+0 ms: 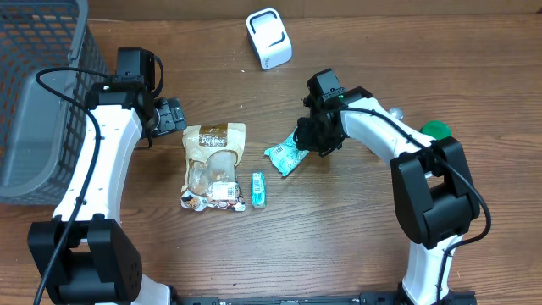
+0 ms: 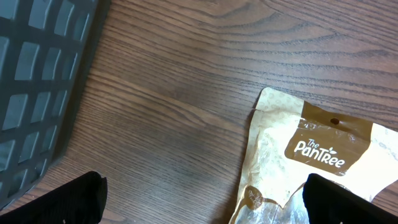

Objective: Scan the item barcode
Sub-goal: 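Lift the wipes packet upright with the right gripper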

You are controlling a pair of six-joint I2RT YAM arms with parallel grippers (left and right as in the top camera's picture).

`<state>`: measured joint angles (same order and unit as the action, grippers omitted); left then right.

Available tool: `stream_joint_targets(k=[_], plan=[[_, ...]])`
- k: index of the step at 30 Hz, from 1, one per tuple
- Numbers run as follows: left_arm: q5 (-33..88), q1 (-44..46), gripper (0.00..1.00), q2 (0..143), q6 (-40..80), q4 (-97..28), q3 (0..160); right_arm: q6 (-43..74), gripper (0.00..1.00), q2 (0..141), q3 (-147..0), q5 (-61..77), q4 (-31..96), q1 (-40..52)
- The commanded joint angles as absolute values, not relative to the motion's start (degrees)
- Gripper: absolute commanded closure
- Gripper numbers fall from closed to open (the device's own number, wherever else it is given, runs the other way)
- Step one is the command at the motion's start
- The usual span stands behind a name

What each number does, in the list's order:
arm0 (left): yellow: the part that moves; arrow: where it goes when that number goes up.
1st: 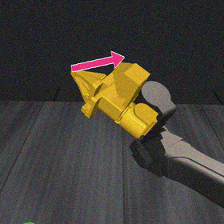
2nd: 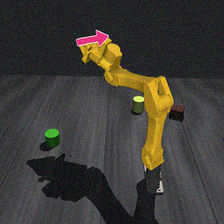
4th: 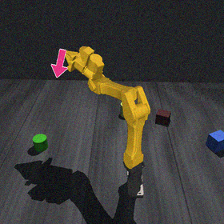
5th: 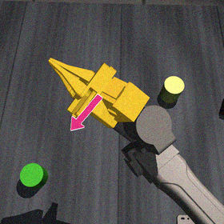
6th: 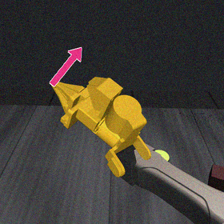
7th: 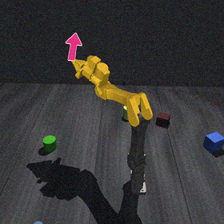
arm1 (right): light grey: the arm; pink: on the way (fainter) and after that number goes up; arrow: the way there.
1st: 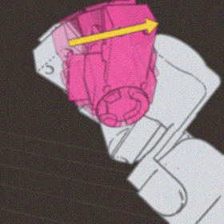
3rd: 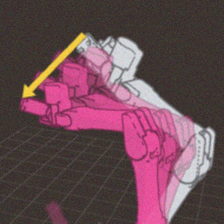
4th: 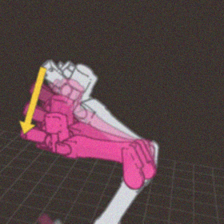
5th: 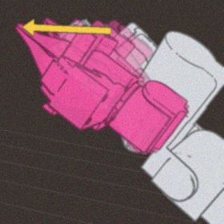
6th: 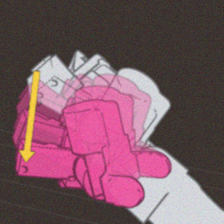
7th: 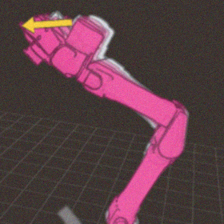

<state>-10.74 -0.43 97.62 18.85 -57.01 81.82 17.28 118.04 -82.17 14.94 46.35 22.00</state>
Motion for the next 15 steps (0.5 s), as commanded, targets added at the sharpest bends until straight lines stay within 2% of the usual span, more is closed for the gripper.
stream_joint_targets(k=[1,8,15], plan=[[-10.87,-0.36,0.01,97.38,17.8,-56.71,82.65,12.8,0.96,113.84,-82.85,18.59,46.76,20.78],[-10.9,-0.36,0.0,97.38,17.8,-56.71,82.65,5.63,0.96,104.29,-82.98,22.44,46.98,20.38],[-10.9,-0.36,0.0,97.38,17.78,-56.71,82.65,3.53,0.96,101.56,-82.98,24.95,48.34,20.38]])
